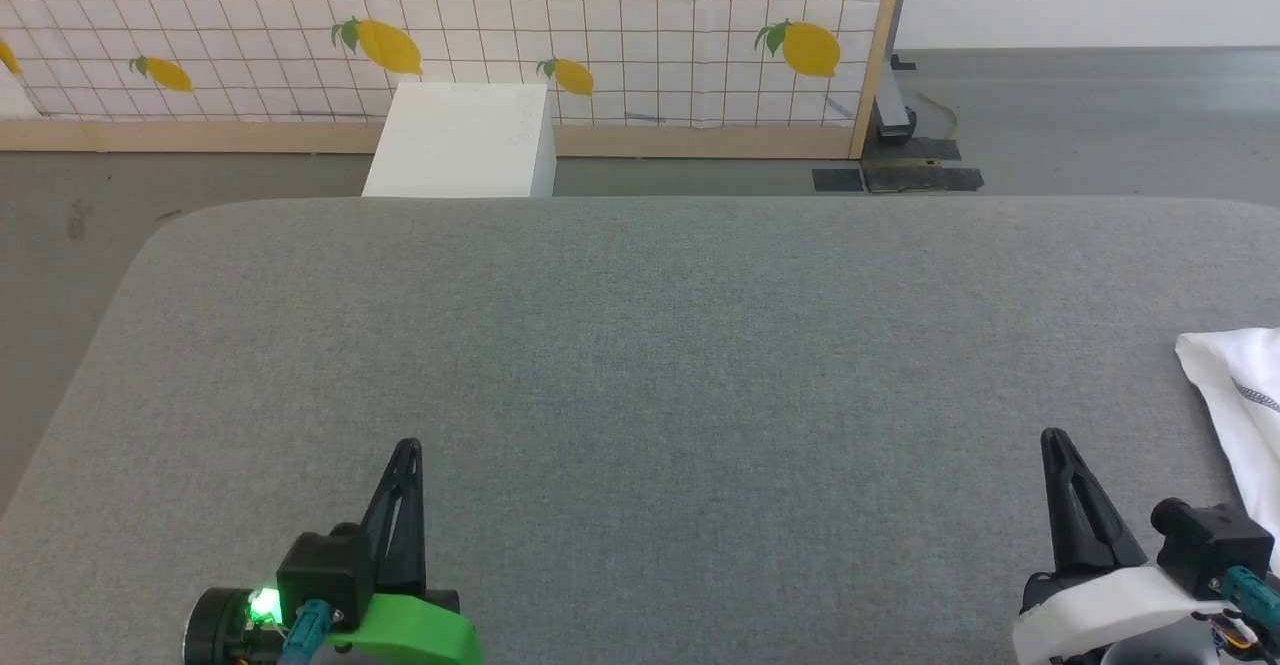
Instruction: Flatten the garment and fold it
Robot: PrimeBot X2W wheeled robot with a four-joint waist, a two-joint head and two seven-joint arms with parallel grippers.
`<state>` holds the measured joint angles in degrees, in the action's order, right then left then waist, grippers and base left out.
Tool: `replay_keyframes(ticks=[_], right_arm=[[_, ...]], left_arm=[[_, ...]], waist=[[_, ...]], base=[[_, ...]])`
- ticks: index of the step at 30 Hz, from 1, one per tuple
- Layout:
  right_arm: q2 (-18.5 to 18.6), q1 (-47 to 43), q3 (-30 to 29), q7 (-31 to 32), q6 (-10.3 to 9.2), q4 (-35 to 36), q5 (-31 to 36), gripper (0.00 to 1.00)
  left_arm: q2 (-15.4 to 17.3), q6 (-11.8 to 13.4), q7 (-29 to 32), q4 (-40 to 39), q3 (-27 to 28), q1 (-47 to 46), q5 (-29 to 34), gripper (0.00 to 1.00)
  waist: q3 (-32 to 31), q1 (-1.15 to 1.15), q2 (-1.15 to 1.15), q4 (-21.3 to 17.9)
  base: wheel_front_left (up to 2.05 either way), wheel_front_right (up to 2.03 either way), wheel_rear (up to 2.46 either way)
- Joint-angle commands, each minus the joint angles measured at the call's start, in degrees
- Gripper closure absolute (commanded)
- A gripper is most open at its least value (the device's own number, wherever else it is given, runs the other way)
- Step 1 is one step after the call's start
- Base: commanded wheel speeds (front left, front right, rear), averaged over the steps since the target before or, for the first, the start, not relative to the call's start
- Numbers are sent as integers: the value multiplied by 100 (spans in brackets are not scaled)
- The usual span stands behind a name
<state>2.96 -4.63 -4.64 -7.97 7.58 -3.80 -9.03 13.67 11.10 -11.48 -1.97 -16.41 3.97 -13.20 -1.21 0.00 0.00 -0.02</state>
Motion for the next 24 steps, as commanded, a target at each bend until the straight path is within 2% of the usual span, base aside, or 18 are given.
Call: replay_keyframes(ticks=[1,24], right_arm=[[-2,101,23,33,-2,39,63,100],[-4,195,137,231,-4,127,280,100]], left_arm=[[-61,-46,25,17,66,-87,56,100],[-324,-321,315,64,473,-167,383,100]], waist=[[2,0,0,0],[32,0,0,1]], base=[[0,0,0],[0,0,0]])
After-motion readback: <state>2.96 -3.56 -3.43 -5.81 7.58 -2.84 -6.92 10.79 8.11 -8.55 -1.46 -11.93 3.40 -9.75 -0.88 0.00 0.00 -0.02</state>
